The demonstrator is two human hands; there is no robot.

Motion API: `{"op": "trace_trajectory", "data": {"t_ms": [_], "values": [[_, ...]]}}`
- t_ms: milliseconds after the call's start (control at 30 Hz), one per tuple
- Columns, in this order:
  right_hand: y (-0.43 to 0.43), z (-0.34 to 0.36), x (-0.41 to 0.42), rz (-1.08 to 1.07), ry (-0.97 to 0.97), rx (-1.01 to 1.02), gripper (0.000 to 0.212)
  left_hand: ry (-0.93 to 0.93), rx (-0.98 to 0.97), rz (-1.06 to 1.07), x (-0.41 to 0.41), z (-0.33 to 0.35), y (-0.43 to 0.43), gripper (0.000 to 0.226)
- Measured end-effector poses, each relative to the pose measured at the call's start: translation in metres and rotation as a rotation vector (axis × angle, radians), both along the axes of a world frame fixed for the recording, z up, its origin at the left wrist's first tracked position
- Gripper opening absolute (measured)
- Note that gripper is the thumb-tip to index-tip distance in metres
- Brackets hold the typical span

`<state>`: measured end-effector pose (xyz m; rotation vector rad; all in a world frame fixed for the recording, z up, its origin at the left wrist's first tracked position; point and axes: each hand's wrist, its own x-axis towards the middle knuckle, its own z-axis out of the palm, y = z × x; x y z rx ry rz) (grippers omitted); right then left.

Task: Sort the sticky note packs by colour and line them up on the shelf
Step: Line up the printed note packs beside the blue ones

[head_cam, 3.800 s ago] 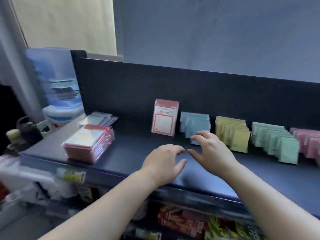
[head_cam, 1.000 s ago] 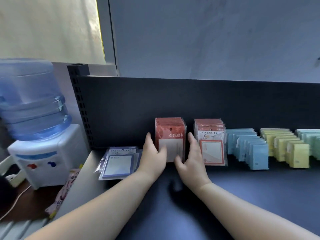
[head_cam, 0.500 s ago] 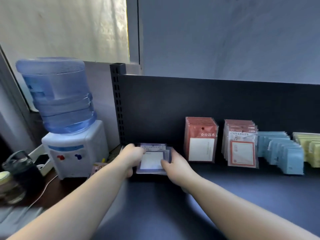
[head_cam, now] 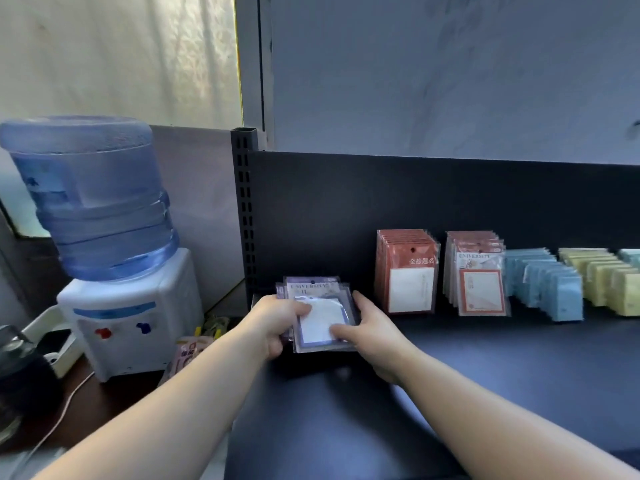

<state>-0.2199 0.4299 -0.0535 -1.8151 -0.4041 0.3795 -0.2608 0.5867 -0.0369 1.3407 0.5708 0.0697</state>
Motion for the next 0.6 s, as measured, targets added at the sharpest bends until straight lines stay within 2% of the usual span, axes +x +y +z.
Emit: {"op": "trace_trajectory", "data": {"t_ms": [67, 100, 200, 267, 367, 600], "values": [[-0.001, 0.0, 0.003, -0.068, 0.03, 0.117, 0.061, -0.111, 0.024, -0.021, -0.003, -0.005, 0.001, 0.024], [-0.003, 0.004, 0.004, -0.108, 0.045, 0.186, 0.062, -0.182, 0.05, -0.032, -0.004, -0.007, 0.002, 0.026], [-0.009, 0.015, 0.008, -0.144, -0.058, 0.278, 0.047, -0.398, 0.152, -0.069, -0.01, -0.01, 0.004, 0.03], [-0.012, 0.018, 0.006, -0.185, -0.202, 0.227, 0.037, -0.461, 0.192, -0.122, -0.013, -0.012, 0.005, 0.034], [-0.015, 0.017, 0.001, -0.224, -0.362, 0.109, 0.028, -0.451, 0.182, -0.134, -0.013, -0.02, 0.006, 0.042], [-0.018, 0.019, 0.001, -0.222, -0.603, -0.071, 0.036, -0.445, 0.068, -0.045, -0.007, -0.025, -0.004, 0.045]]}}
